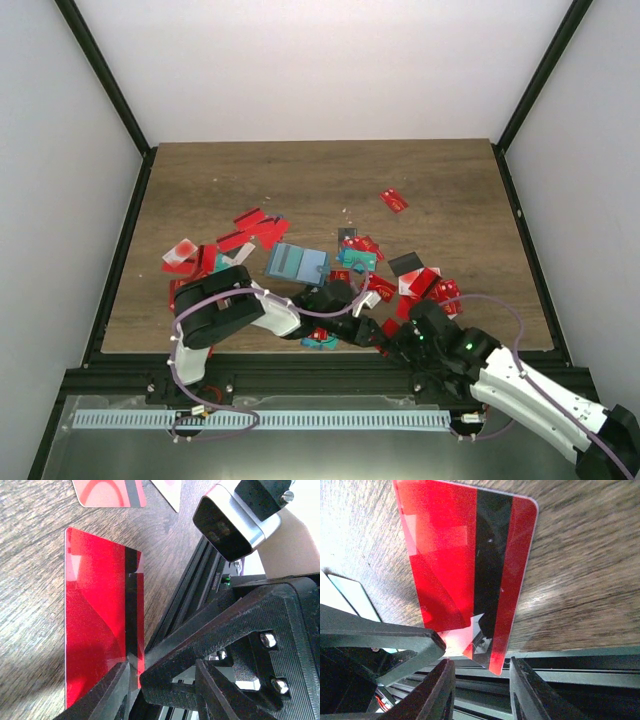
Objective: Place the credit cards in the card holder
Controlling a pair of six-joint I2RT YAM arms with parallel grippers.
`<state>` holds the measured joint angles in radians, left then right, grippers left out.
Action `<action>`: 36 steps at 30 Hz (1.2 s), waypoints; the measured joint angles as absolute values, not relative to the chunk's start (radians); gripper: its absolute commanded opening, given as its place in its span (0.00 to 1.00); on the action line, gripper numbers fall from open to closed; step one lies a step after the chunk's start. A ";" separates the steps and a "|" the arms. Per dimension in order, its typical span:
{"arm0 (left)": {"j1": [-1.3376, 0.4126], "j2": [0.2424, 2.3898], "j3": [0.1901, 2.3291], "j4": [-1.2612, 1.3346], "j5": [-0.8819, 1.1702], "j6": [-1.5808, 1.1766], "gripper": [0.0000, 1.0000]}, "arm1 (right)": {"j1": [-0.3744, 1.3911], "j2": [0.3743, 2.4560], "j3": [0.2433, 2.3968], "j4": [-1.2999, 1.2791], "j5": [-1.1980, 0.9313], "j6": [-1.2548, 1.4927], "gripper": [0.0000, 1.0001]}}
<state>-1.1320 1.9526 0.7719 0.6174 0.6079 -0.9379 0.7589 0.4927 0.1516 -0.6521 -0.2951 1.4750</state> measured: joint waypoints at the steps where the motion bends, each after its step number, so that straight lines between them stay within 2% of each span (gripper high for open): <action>1: -1.132 1.954 0.772 0.619 0.609 -0.939 0.37 | 0.759 0.493 0.152 -0.651 -0.293 1.475 0.33; 6: -1.132 1.944 0.771 0.607 0.602 -0.928 0.39 | 0.759 0.493 0.151 -0.649 -0.294 1.465 0.37; 13: -1.135 1.814 0.837 0.335 0.530 -0.794 0.39 | 0.756 0.495 0.150 -0.633 -0.283 1.449 0.58; 15: -1.138 1.805 0.877 0.263 0.505 -0.751 0.39 | 0.754 0.499 0.150 -0.629 -0.275 1.453 0.61; 19: -1.134 1.850 0.942 0.184 0.488 -0.688 0.38 | 0.754 0.519 0.149 -0.623 -0.262 1.460 0.61; 27: -1.118 1.940 1.021 0.144 0.544 -0.639 0.38 | 0.748 0.545 0.149 -0.627 -0.254 1.496 0.54; 36: -1.134 1.869 0.963 0.113 0.440 -0.622 0.38 | 0.748 0.536 0.150 -0.627 -0.262 1.482 0.53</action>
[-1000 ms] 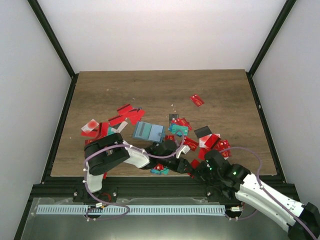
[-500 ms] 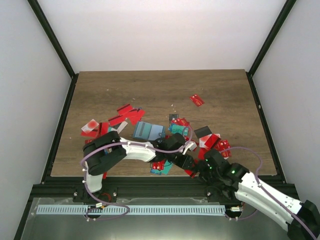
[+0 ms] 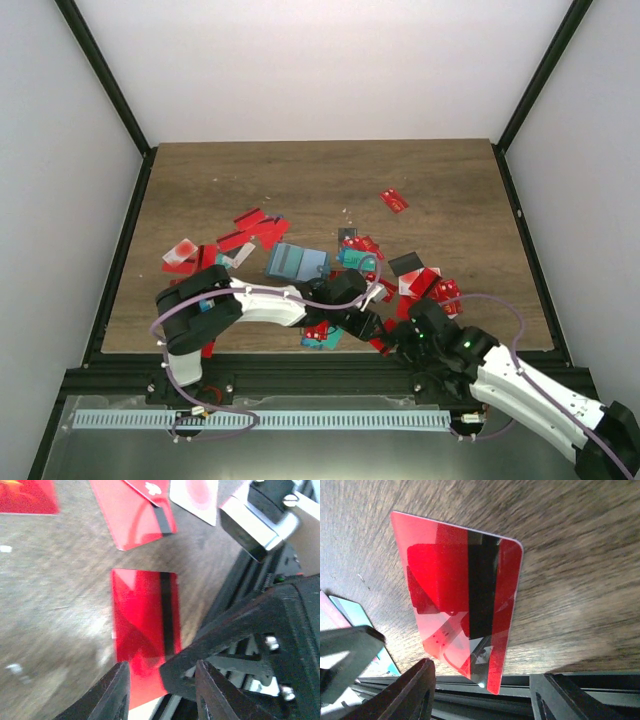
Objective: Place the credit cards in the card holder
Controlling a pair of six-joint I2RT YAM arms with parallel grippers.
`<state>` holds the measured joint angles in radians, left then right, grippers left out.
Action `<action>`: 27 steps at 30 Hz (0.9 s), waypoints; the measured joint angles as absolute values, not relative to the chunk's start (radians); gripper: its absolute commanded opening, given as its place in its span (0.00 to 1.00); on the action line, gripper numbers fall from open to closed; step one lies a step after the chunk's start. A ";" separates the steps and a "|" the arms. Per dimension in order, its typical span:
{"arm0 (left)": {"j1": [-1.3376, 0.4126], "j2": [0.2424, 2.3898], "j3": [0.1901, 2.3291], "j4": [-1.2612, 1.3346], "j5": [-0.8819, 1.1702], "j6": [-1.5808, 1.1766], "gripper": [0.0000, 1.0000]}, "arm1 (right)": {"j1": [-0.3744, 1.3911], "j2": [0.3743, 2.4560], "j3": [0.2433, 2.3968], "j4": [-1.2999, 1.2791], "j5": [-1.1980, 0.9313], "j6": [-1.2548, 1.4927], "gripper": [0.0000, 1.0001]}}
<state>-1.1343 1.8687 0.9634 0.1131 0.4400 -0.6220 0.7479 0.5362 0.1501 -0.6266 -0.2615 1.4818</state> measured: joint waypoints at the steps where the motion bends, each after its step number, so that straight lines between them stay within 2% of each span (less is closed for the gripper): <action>1: -1.135 1.854 0.956 0.096 0.412 -0.619 0.38 | 0.748 0.532 0.150 -0.627 -0.262 1.480 0.53; 6: -1.128 1.811 0.950 0.062 0.308 -0.601 0.36 | 0.748 0.524 0.150 -0.627 -0.266 1.479 0.53; 10: -1.126 1.822 0.960 0.044 0.271 -0.591 0.30 | 0.748 0.522 0.150 -0.627 -0.268 1.479 0.53; 13: -1.126 1.857 0.981 0.040 0.267 -0.583 0.23 | 0.748 0.522 0.150 -0.627 -0.268 1.479 0.53; 17: -1.126 1.913 0.995 0.053 0.290 -0.575 0.09 | 0.748 0.519 0.150 -0.627 -0.269 1.479 0.53; 27: -1.154 1.927 0.999 0.050 0.342 -0.601 0.05 | 0.748 0.515 0.150 -0.628 -0.271 1.478 0.53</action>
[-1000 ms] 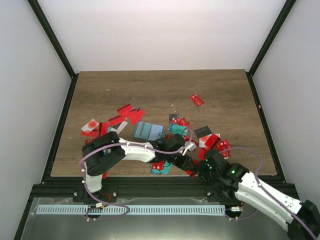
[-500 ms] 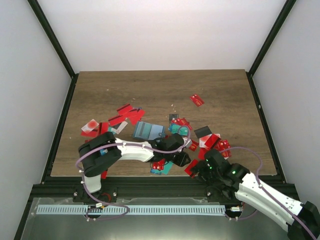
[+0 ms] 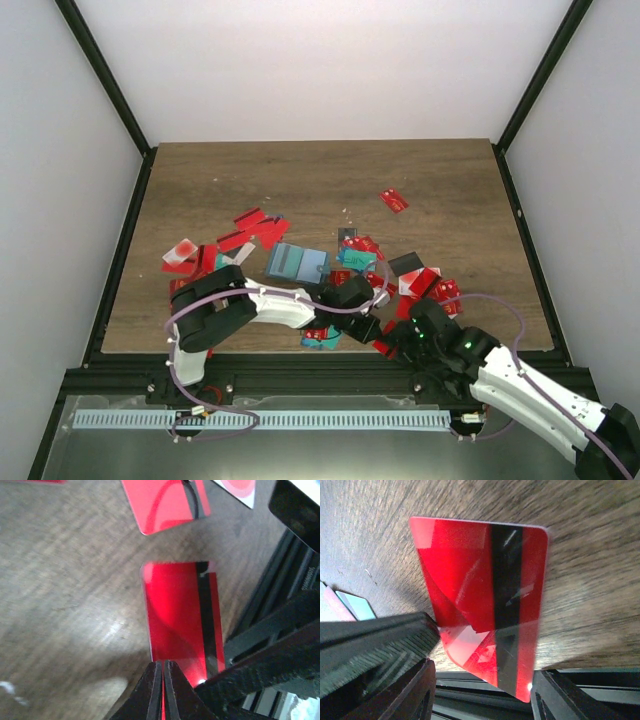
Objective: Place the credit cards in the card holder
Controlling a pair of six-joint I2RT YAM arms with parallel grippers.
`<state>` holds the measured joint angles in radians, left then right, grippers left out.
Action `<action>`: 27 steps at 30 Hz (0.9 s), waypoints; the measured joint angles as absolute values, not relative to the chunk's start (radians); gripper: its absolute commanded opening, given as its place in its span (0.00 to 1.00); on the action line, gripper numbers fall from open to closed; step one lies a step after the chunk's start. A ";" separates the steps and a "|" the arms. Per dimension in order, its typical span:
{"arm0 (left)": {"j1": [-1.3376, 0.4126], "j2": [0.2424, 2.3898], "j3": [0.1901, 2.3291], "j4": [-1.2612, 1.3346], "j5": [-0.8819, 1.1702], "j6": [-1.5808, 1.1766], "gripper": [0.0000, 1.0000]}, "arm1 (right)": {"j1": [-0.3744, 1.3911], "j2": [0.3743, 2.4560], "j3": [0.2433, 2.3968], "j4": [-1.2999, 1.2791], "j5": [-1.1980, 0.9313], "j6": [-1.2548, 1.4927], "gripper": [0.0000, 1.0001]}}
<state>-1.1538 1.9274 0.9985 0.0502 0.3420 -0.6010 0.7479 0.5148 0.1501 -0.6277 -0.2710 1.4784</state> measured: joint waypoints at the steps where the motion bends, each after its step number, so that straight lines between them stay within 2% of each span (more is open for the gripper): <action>1: -1.159 1.929 0.998 0.053 0.353 -0.604 0.05 | 0.748 0.515 0.150 -0.627 -0.271 1.478 0.53; 10: -1.167 1.931 0.991 0.074 0.383 -0.639 0.06 | 0.748 0.514 0.150 -0.627 -0.274 1.479 0.48; 12: -1.167 1.931 0.991 0.075 0.384 -0.644 0.06 | 0.748 0.516 0.150 -0.627 -0.275 1.479 0.44; 18: -1.167 1.941 0.985 0.104 0.411 -0.656 0.06 | 0.750 0.537 0.149 -0.629 -0.284 1.486 0.19; 27: -1.164 1.942 0.952 0.187 0.457 -0.677 0.06 | 0.753 0.500 0.163 -0.641 -0.282 1.477 0.08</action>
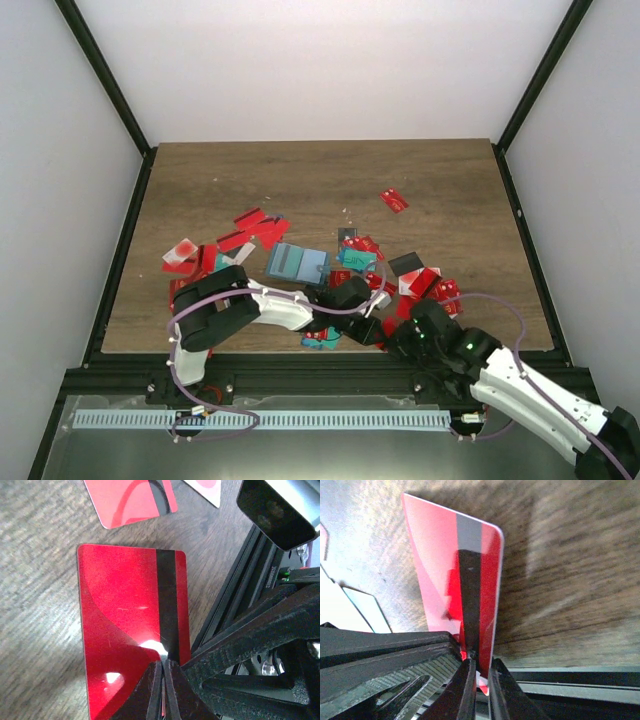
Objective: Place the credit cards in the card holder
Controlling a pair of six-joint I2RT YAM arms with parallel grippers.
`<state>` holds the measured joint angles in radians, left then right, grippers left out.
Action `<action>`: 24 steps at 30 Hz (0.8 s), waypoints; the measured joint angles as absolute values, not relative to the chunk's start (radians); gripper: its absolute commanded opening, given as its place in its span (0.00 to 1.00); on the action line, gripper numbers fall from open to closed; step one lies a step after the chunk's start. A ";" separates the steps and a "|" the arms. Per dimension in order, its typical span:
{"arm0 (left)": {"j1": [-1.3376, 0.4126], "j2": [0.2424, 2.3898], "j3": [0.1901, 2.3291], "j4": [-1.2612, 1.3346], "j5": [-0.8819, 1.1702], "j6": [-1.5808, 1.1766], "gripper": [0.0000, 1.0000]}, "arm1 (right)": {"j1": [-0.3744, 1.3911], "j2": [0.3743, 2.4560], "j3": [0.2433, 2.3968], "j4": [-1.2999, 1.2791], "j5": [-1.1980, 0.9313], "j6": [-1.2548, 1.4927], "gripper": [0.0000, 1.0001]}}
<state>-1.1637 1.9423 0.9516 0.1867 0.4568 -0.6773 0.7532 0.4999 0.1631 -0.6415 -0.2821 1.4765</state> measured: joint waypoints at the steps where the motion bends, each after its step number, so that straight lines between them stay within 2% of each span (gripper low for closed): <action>1: -1.163 1.942 0.952 0.192 0.456 -0.678 0.06 | 0.753 0.492 0.163 -0.641 -0.272 1.475 0.06; 5: -1.154 1.943 0.950 0.200 0.459 -0.678 0.06 | 0.751 0.474 0.164 -0.636 -0.248 1.454 0.01; 16: -1.119 1.891 0.885 0.226 0.480 -0.707 0.08 | 0.750 0.431 0.165 -0.623 -0.237 1.429 0.01; 24: -0.969 1.606 0.824 0.127 0.417 -0.679 0.16 | 0.749 0.453 0.170 -0.519 -0.215 1.351 0.01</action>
